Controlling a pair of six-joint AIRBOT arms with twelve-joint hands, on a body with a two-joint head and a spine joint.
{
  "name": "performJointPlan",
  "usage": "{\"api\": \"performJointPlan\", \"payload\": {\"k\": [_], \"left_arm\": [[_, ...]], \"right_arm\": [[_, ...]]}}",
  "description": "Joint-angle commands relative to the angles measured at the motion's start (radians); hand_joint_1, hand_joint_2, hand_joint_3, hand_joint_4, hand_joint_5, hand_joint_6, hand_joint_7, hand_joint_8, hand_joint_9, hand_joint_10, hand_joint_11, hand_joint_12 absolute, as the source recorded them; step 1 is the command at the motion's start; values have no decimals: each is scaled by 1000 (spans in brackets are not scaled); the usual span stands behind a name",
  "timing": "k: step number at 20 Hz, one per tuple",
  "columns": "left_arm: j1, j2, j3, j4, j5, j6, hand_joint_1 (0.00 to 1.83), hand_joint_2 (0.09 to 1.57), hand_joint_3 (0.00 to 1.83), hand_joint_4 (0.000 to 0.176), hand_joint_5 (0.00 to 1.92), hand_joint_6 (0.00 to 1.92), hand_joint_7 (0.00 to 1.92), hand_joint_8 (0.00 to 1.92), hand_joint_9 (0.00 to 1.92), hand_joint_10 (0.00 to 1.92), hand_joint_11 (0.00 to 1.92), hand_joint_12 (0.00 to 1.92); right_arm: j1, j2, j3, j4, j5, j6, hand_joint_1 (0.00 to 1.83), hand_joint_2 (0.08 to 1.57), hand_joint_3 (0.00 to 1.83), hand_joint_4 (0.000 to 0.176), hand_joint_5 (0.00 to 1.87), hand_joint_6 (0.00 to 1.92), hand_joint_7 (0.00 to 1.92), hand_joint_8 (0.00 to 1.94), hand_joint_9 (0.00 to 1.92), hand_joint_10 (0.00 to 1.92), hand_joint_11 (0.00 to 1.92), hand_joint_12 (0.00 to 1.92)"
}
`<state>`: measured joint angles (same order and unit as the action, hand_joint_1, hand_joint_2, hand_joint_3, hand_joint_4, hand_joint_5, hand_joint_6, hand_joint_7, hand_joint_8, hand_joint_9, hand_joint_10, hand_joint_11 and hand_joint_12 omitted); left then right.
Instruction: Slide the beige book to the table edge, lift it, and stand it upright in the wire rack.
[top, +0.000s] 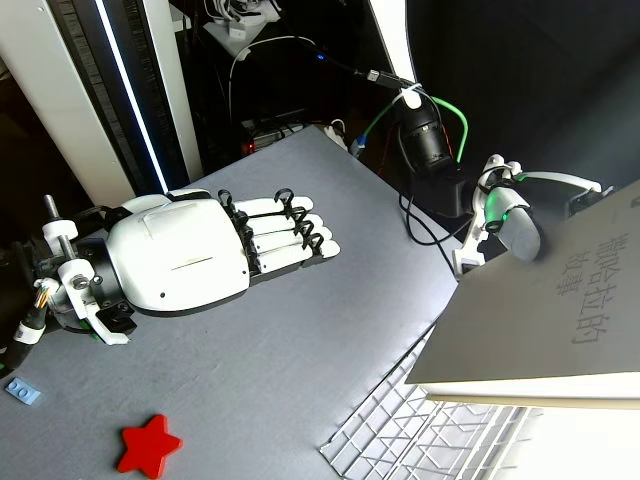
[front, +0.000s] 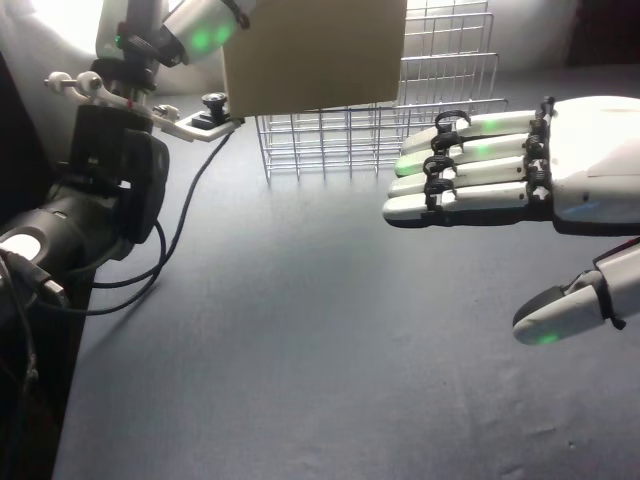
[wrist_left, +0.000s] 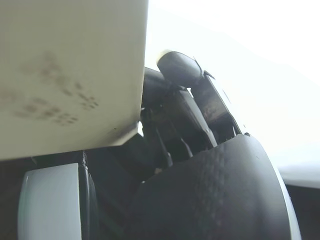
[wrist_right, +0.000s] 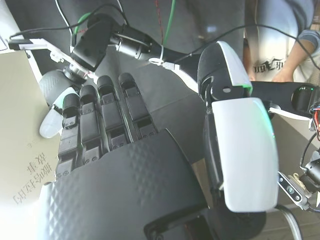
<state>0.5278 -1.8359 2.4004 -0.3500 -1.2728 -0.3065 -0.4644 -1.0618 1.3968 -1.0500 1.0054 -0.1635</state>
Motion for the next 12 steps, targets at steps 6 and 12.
{"api": "performJointPlan", "payload": {"k": [6,12], "left_arm": [[-5,7,17,-26,-108,-25,1251,1154,0,0,911,833,942,1339,944,1482,718,1762],[-7,3,9,-26,-101,-22,1247,1165,1,0,883,867,925,1371,930,1503,718,1737]], "right_arm": [[16,-4,-2,83,82,-4,20,1155,1,0,43,1,92,2,82,6,0,275],[16,-7,-2,85,85,-4,89,1143,0,0,81,7,114,3,104,6,0,264]]}}
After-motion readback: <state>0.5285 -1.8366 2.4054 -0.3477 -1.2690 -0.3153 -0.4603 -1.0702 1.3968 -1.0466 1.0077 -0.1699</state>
